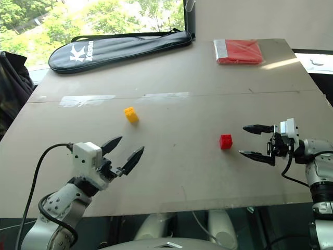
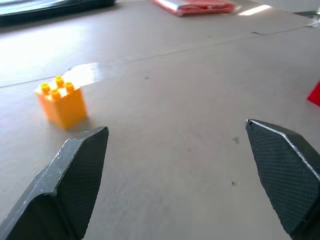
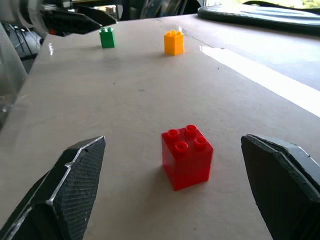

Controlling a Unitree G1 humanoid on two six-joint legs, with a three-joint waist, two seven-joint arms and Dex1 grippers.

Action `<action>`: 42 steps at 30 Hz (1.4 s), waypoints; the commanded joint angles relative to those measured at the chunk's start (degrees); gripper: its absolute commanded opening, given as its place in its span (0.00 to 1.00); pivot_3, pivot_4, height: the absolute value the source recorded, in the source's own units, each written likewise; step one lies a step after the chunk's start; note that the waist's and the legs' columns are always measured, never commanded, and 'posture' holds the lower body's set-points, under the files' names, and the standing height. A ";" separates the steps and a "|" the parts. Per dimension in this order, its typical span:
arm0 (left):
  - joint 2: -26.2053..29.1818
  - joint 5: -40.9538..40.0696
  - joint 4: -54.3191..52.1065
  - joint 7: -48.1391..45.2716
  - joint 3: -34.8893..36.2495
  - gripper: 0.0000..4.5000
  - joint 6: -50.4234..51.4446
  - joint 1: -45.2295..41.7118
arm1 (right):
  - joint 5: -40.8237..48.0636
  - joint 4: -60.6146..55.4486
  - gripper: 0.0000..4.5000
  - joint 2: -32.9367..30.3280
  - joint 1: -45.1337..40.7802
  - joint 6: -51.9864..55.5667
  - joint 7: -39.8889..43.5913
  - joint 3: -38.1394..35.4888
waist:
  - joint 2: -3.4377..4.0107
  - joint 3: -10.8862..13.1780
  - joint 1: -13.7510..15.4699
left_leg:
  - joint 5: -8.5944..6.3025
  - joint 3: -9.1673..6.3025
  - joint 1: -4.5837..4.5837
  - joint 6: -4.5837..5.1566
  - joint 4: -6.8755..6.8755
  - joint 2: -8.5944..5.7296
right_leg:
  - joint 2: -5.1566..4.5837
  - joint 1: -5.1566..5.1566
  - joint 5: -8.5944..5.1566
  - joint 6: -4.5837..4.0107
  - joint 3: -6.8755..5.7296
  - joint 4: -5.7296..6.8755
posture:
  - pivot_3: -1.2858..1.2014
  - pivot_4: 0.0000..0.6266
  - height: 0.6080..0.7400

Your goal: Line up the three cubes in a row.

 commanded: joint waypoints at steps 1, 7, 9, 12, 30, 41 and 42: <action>-3.20 4.44 3.65 4.48 3.09 1.00 -7.23 2.69 | 4.52 -9.29 0.99 -1.84 4.81 4.72 0.73 -4.64 | 0.00 0.00 0.27 | 0.00 0.02 0.00 0.00 0.00 0.00 | 0.02 0.00 0.00 0.00 -0.04 -0.02 | 0.52 0.24 1.00; -3.39 6.15 13.69 6.23 8.81 1.00 -13.04 2.08 | 9.06 -12.81 0.99 -1.13 8.97 6.29 3.04 -8.62 | -0.08 0.00 0.21 | 0.01 0.08 0.09 0.01 0.11 0.01 | 0.40 0.11 -0.02 0.00 -0.07 -0.01 | 0.52 0.24 1.00; -2.54 5.91 15.47 5.21 9.19 1.00 -13.93 1.25 | 9.55 -12.21 0.99 -1.56 9.40 4.93 3.50 -8.62 | -0.12 0.00 0.15 | 0.01 0.12 0.09 0.01 0.13 0.00 | 0.40 0.12 -0.01 0.01 -0.05 -0.02 | 0.52 0.24 1.00; -1.65 4.86 18.38 5.26 10.87 1.00 -14.41 -0.64 | 10.48 -10.63 0.99 -2.55 9.50 4.47 3.57 -9.07 | -0.12 0.00 0.16 | 0.01 0.11 0.09 0.01 0.13 0.00 | 0.39 0.11 0.00 0.03 -0.06 -0.03 | 0.52 0.24 1.00; 0.18 4.54 27.29 5.32 14.24 1.00 -16.04 -7.02 | 13.61 -17.92 0.99 1.36 8.86 10.15 0.45 -10.94 | -0.13 -0.01 0.14 | 0.01 0.04 0.08 0.01 0.12 0.02 | 0.36 0.11 0.01 0.03 -0.11 -0.01 | 0.52 0.24 1.00; 4.71 3.98 37.08 2.48 14.29 1.00 -16.87 -12.35 | 12.72 -18.07 0.99 2.00 7.42 11.11 -0.20 -11.48 | -0.11 -0.03 0.23 | 0.01 0.00 0.09 0.00 0.11 0.02 | 0.35 0.11 0.01 0.03 -0.15 0.02 | 0.52 0.24 1.00; 5.40 3.97 38.08 1.57 14.10 0.94 -17.19 -12.78 | 12.69 -18.05 1.00 1.97 7.36 11.14 -0.17 -11.48 | -0.10 -0.03 0.21 | 0.01 0.00 0.10 0.00 0.11 0.02 | 0.35 0.11 0.01 0.03 -0.15 0.03 | 0.52 0.24 1.00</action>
